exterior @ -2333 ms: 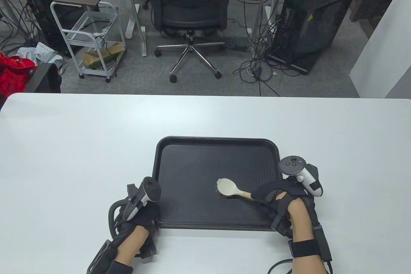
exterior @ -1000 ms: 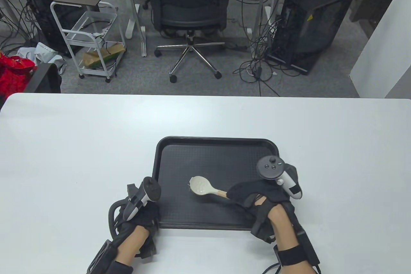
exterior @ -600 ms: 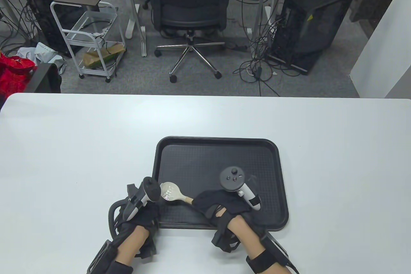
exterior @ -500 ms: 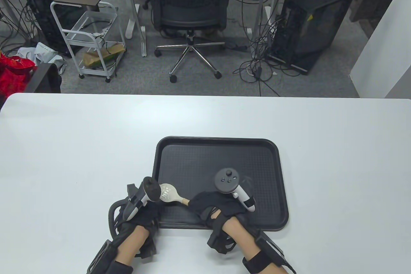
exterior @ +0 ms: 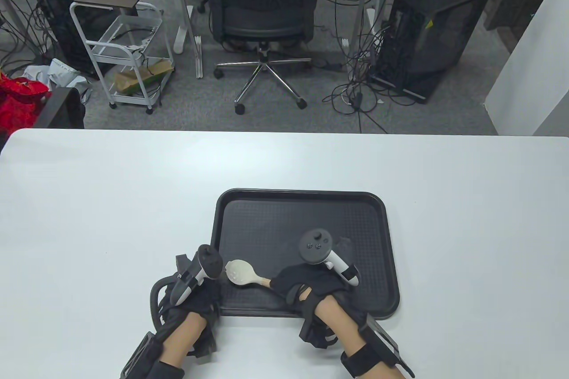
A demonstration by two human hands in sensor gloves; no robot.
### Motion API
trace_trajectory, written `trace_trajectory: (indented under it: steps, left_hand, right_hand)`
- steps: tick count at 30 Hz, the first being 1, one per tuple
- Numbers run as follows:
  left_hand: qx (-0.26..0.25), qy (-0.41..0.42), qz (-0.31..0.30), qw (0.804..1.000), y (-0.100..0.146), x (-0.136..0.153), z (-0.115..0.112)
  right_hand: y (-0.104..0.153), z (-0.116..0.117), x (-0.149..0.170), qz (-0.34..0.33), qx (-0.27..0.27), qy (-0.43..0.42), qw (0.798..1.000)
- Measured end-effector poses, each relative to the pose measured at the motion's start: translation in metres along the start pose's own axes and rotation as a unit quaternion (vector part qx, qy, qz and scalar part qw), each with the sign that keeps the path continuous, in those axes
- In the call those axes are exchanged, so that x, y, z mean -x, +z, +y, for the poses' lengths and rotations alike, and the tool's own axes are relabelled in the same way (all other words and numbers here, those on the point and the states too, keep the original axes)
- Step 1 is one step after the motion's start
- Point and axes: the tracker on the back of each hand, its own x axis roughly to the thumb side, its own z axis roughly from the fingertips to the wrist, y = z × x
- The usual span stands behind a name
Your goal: Scrub the tray with pot brush
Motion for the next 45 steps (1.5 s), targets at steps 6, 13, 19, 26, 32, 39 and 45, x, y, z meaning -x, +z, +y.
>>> trace_trajectory:
  steps: [6,13,19,26,32,39,45]
  left_hand:
    - [0.000,0.000,0.000,1.000,0.000,0.000,0.000]
    - [-0.001,-0.001,0.001,1.000,0.000,0.000,0.000]
    - [-0.001,-0.001,0.001,1.000,0.000,0.000,0.000]
    - [-0.001,-0.001,0.001,1.000,0.000,0.000,0.000]
    - [0.000,-0.001,0.001,1.000,0.000,0.000,0.000]
    - [0.000,-0.001,0.001,1.000,0.000,0.000,0.000]
    - [0.000,0.000,0.001,1.000,0.000,0.000,0.000]
  right_hand:
    - [0.005,-0.025,0.025,0.029,-0.028,0.003,0.999]
    - [0.013,-0.048,0.053,0.051,-0.045,-0.003,0.998]
    - [0.023,-0.067,0.078,0.074,-0.043,-0.019,0.996]
    - [0.034,-0.087,0.114,0.097,-0.034,-0.063,0.993]
    - [0.049,-0.105,0.141,0.123,-0.006,-0.081,0.989]
    - [0.065,-0.119,0.179,0.145,0.013,-0.128,0.981]
    - [0.082,-0.130,0.208,0.166,0.039,-0.166,0.971]
